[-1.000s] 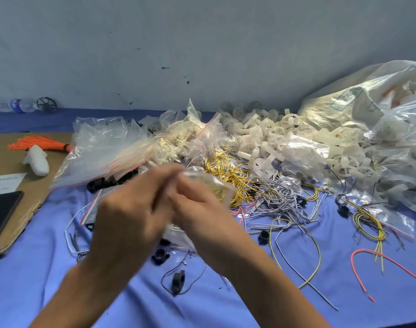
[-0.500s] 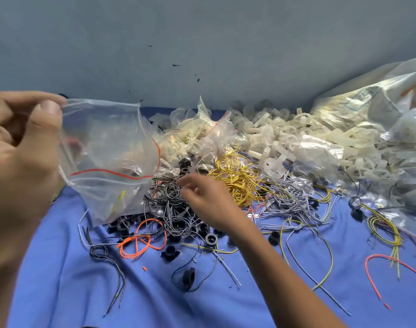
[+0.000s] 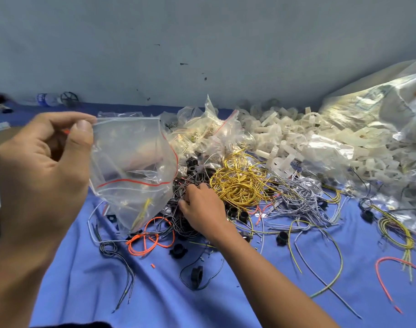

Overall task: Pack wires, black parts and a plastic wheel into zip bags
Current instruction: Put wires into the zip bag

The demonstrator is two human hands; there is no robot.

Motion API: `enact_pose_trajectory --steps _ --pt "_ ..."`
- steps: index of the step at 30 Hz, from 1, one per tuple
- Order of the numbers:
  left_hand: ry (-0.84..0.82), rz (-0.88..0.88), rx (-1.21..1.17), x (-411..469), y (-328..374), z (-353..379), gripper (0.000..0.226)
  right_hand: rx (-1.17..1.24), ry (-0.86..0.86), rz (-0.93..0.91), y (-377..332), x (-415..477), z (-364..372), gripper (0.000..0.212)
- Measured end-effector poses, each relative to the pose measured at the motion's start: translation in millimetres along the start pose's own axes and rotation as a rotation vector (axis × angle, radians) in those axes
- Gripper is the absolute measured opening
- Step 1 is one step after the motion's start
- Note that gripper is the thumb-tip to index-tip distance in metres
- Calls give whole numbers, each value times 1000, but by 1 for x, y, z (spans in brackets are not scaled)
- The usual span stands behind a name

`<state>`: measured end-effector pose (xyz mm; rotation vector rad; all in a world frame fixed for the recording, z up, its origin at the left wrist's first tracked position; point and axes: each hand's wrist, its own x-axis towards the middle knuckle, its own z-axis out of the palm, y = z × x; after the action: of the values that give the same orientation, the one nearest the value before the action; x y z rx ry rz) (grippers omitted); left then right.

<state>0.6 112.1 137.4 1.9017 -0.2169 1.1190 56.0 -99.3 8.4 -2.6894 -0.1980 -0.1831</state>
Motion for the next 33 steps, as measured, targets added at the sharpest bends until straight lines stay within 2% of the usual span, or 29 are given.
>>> enact_pose_trajectory --steps 4,9,11,16,18,20,22,24,27,29,32,33 --pt "-16 -34 9 -1 4 6 30 282 139 45 13 -1 -17 16" --pt "-49 -35 3 -4 19 21 27 966 186 311 43 -11 -58 14" --pt "-69 -29 11 -6 25 28 24 1147 213 345 56 -18 -72 12" --pt "-76 -15 31 -7 34 50 16 1340 282 298 79 -47 -105 14" --pt "-59 15 58 -9 37 59 21 1396 326 271 83 -61 -119 15" --pt "-37 85 122 -11 41 69 29 1435 401 265 86 -75 -133 17" --pt "-43 176 184 -16 46 79 27 1496 471 275 87 -86 -146 22" --pt "-77 255 241 -24 51 89 23 1550 466 283 85 -97 -158 32" --pt "-167 329 274 -42 56 101 19 1369 335 187 73 -111 -167 24" --pt "-250 354 247 -56 57 106 19 1086 281 101 60 -116 -161 18" --pt "-414 408 193 -79 65 109 20 504 325 -8 48 -118 -141 20" --pt "-481 416 166 -87 68 108 21 421 292 -26 45 -119 -134 21"
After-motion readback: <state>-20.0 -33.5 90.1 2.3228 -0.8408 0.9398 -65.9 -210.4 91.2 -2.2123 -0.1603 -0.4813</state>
